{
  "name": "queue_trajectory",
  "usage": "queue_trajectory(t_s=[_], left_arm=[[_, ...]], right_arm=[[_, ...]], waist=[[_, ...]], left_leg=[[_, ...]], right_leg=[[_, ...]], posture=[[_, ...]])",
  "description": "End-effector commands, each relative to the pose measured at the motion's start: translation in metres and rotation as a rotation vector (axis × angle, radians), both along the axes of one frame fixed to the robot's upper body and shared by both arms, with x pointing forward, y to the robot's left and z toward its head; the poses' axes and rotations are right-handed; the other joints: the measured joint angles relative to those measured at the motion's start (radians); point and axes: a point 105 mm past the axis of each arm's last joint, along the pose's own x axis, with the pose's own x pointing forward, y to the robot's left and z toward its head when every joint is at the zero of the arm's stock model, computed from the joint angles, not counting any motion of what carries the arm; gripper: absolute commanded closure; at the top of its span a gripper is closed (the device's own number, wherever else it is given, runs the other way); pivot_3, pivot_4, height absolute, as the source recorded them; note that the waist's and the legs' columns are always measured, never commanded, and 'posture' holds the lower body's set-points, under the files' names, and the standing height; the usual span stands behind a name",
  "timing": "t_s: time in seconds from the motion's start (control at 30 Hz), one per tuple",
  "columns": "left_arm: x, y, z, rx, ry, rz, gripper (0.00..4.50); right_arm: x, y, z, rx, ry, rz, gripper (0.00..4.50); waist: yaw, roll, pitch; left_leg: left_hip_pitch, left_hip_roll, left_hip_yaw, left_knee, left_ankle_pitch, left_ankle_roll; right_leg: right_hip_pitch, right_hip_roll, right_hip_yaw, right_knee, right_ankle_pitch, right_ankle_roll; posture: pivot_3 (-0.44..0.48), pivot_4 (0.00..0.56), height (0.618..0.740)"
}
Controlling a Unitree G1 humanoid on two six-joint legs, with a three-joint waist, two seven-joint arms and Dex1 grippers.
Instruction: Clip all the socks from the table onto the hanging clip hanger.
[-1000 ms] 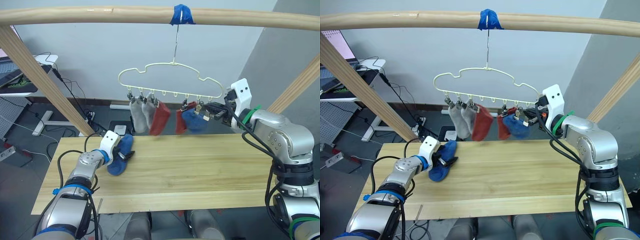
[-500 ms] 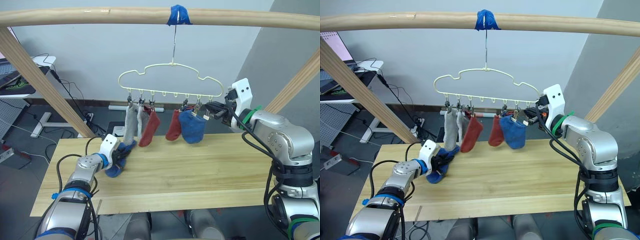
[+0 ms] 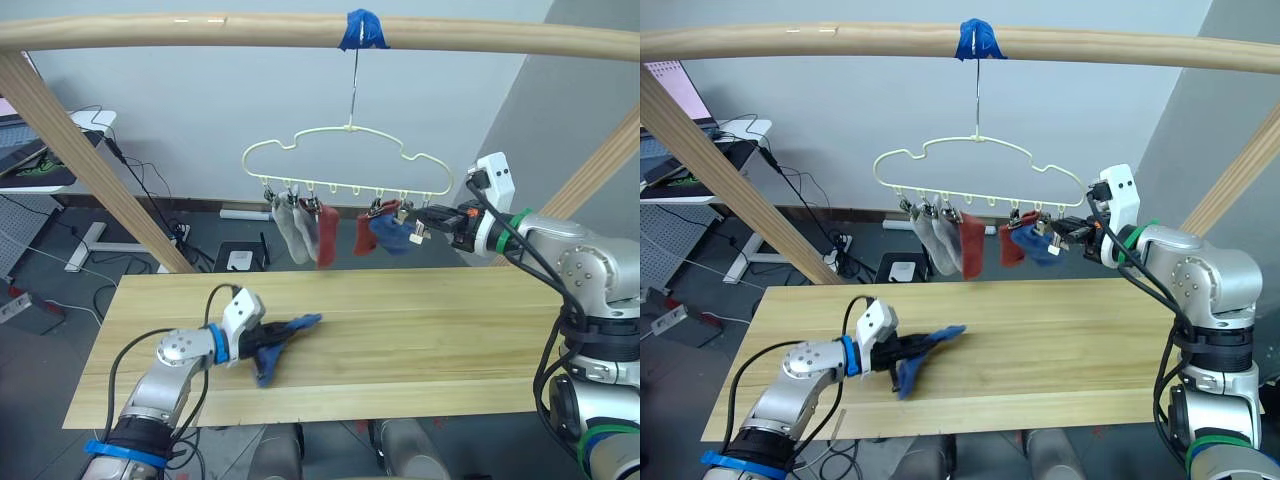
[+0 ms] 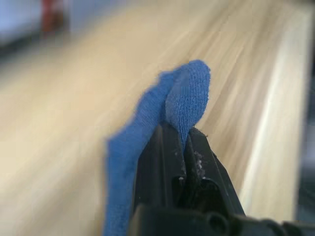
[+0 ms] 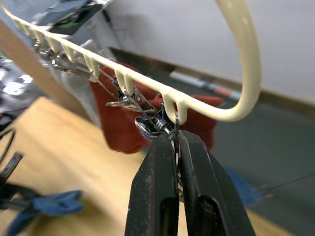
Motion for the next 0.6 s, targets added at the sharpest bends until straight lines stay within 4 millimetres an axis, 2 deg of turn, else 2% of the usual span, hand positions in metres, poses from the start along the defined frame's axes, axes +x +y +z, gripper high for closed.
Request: queue_trajectory(t_s=[0.03, 0.1, 0.2, 0.4, 0.6], left_arm=[[-0.005, -0.031, 0.041, -0.089, -0.178, -0.072, 4.48], [-0.003, -0.049, 0.057, -0.132, -0.269, -0.079, 4.48], [-0.001, -0.070, 0.069, -0.163, -0.361, -0.088, 4.48], [0.006, -0.089, 0.075, -0.138, -0.498, -0.094, 4.48], [0.009, -0.095, 0.078, -0.146, -0.551, -0.087, 4.48]], right_arm=[[-0.008, -0.003, 0.008, 0.099, 0.100, 0.023, 4.50], [-0.010, 0.000, 0.012, 0.164, 0.159, 0.032, 4.50], [-0.006, 0.004, 0.018, 0.273, 0.189, 0.025, 4.50], [-0.006, 0.008, 0.021, 0.337, 0.200, 0.022, 4.50], [-0.007, 0.010, 0.020, 0.352, 0.214, 0.014, 4.50]], waist=[[-0.005, 0.000, 0.000], [-0.006, 0.000, 0.000], [-0.007, 0.000, 0.000], [-0.012, 0.000, 0.000], [-0.029, 0.000, 0.000]], left_leg=[[0.000, 0.000, 0.001, 0.000, 0.000, 0.000], [0.000, 0.000, 0.001, 0.000, 0.000, 0.000], [0.000, 0.000, 0.001, 0.000, 0.000, 0.000], [-0.001, 0.000, 0.001, 0.000, 0.000, 0.000], [-0.001, 0.000, 0.001, 0.000, 0.000, 0.001]], right_leg=[[0.000, 0.000, 0.001, 0.000, 0.000, 0.000], [0.000, 0.000, 0.001, 0.000, 0.001, 0.002], [-0.001, 0.001, 0.001, 0.000, 0.002, 0.002], [-0.001, 0.001, 0.001, -0.001, 0.002, 0.002], [-0.001, 0.001, 0.002, 0.000, 0.002, 0.002]], posture=[[-0.139, 0.188, 0.740], [-0.141, 0.189, 0.740], [-0.141, 0.190, 0.740], [-0.151, 0.188, 0.740], [-0.153, 0.190, 0.740]])
